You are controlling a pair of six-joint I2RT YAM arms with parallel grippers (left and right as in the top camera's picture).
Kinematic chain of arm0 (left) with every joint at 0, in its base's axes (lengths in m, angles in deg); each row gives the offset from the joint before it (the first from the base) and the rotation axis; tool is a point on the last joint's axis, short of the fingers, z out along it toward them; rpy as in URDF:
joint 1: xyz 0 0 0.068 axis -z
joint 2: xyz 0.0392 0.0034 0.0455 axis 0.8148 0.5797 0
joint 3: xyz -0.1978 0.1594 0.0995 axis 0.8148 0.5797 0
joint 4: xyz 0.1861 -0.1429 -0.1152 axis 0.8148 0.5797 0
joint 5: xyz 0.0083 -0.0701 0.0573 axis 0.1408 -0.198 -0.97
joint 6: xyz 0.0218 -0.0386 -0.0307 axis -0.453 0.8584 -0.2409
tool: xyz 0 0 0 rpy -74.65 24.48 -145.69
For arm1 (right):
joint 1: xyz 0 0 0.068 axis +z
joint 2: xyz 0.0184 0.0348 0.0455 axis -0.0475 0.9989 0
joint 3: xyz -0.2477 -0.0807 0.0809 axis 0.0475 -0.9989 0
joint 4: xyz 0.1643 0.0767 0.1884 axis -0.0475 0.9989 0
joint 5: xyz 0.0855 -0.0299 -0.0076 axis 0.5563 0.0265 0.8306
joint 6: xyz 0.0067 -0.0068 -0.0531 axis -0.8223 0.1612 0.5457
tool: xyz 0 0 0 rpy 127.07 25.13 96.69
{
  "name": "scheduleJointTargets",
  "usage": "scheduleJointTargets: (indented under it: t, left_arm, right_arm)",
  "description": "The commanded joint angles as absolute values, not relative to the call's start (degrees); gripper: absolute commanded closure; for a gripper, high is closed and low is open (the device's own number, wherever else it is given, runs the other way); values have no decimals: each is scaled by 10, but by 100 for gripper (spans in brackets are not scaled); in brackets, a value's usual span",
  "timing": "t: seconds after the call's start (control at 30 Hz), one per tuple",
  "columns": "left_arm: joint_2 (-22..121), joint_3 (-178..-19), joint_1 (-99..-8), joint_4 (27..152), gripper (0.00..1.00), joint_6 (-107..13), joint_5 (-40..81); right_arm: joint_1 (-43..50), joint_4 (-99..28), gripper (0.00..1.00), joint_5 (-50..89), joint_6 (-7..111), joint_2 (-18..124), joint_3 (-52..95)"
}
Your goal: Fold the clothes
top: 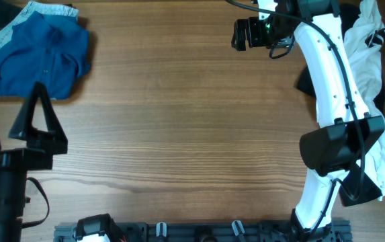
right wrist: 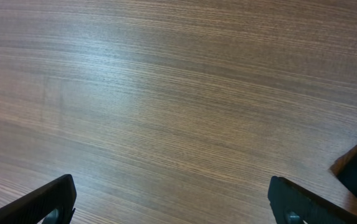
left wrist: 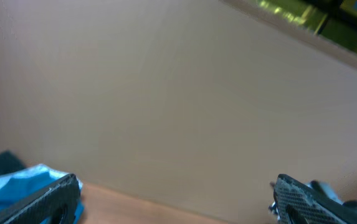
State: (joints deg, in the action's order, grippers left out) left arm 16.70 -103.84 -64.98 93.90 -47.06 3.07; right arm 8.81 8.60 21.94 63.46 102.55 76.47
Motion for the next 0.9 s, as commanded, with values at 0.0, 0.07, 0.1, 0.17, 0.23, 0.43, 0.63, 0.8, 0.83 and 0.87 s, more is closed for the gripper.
scheduleJointTargets:
  t: [0.0,0.07,0.1,0.17,0.23,0.43,0.63,0.8,0.83,0.87]
  left_arm:
    - [126,-1043,-634,912,0,-484,25]
    - [100,-1043,-620,888,0,-484,19]
    - [86,-1043,-615,879,0,-484,19]
    - [61,-1043,-608,860,0,-484,18]
    - [37,-1043,-603,842,0,-497,17]
    - [-39,-1043,-599,842,0,-515,14]
    - [-111,-1012,-599,968,0,-516,-37]
    - [-162,-875,-602,942,0,-515,-41]
    - [-176,-832,-602,913,0,-512,-40]
    - [-193,-775,-602,871,0,-511,-38]
  right_arm:
    - [89,83,0,214,641,1007,776]
    - [89,83,0,214,641,1007,776]
    - [89,83,0,214,641,1007,776]
    - [89,83,0,214,641,1007,776]
    - [89,83,0,214,641,1007,776]
    - [89,84,0,214,641,1008,776]
    - [88,83,0,214,641,1008,776]
    - [89,83,0,214,641,1008,776]
    - [89,83,0,214,641,1008,776]
    - [89,83,0,214,641,1008,776]
